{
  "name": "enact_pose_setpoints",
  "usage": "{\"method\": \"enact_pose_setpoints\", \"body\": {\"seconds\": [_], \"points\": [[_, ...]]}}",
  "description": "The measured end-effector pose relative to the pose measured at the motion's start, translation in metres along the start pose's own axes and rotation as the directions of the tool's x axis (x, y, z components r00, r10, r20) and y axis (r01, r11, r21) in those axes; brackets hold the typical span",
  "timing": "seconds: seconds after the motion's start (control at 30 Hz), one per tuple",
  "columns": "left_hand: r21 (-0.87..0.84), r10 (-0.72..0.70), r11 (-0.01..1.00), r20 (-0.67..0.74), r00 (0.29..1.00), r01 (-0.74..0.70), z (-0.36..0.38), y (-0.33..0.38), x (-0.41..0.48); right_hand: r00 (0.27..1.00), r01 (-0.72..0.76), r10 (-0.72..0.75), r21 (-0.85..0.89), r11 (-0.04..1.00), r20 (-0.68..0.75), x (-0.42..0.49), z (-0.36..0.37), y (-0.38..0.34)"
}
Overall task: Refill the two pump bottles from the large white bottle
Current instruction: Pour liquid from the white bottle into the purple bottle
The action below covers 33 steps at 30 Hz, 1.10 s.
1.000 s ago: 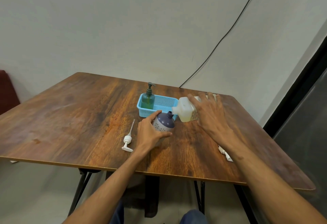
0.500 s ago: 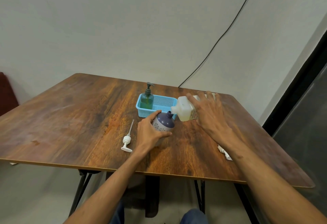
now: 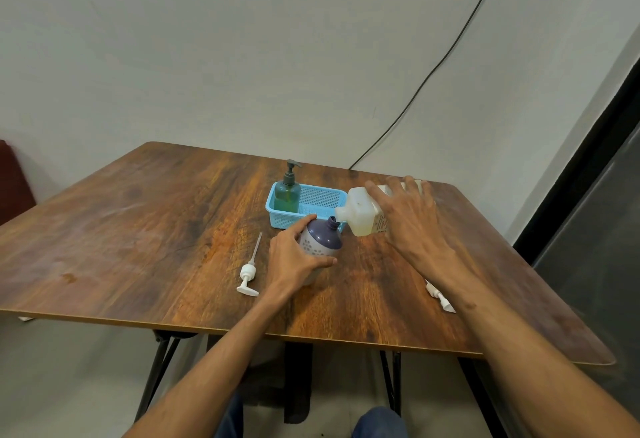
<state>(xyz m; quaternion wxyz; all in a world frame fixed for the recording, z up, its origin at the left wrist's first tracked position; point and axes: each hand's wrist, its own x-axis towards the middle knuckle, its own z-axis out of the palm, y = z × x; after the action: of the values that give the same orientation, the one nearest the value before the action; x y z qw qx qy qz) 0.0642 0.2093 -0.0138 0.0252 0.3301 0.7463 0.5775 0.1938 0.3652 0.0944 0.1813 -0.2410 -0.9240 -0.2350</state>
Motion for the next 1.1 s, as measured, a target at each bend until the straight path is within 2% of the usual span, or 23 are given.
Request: {"method": "enact_pose_setpoints", "body": {"seconds": [1.1], "points": [[0.007, 0.001, 1.0, -0.003, 1.0, -0.001, -0.0004, 0.0014, -0.001, 1.0, -0.003, 0.003, -0.008, 1.0, 0.02, 0.0018, 0.004, 0.0012]]}}
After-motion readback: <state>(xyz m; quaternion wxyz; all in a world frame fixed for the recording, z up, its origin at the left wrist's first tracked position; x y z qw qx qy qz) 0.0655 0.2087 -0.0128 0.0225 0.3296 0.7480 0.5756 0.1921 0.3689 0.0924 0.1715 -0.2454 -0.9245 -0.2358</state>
